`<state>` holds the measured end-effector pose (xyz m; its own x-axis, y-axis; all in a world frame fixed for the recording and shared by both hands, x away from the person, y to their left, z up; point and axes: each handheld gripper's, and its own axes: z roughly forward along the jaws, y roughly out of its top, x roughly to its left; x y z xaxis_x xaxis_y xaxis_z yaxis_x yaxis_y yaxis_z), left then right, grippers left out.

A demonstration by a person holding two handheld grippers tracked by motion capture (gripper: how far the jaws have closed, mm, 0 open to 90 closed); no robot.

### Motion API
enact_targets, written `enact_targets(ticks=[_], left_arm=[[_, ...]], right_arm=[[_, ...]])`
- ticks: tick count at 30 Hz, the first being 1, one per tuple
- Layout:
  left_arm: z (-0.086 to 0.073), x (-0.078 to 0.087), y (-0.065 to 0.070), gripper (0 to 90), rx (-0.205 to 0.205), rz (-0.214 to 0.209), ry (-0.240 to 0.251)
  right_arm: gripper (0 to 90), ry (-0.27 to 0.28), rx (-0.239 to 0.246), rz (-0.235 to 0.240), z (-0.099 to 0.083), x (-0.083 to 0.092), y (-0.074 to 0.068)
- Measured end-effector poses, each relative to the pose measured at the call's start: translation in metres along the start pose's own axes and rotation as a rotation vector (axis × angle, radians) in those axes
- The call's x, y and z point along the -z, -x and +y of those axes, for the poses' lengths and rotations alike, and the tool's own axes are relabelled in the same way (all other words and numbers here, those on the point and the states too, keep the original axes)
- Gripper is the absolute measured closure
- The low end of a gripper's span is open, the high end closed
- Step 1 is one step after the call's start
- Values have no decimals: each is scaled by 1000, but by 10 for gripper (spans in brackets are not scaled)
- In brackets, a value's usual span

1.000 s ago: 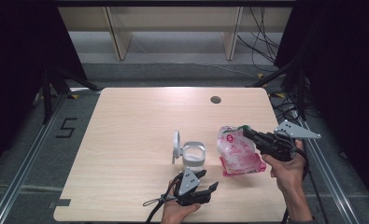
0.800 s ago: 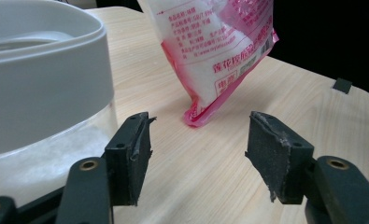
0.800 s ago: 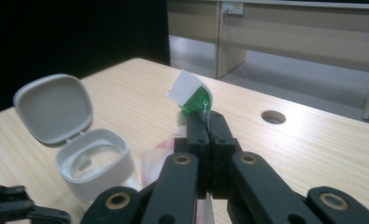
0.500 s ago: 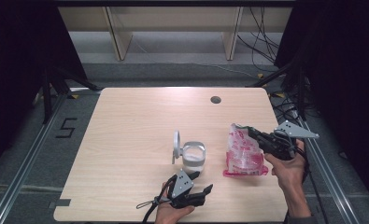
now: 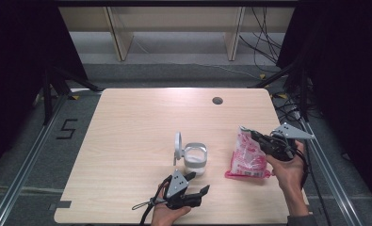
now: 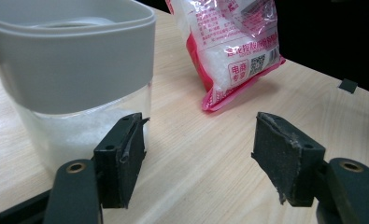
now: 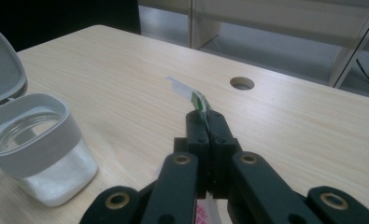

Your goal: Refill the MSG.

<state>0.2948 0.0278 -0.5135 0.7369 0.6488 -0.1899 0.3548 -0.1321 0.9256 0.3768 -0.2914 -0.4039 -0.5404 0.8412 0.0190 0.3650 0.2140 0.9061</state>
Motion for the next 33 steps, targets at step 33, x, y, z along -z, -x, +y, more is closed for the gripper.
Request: enact_targets(ticks=[33], left_arm=[[-1, 21, -18, 318, 11, 50, 4]], right_arm=[[883, -66, -20, -55, -18, -25, 18]])
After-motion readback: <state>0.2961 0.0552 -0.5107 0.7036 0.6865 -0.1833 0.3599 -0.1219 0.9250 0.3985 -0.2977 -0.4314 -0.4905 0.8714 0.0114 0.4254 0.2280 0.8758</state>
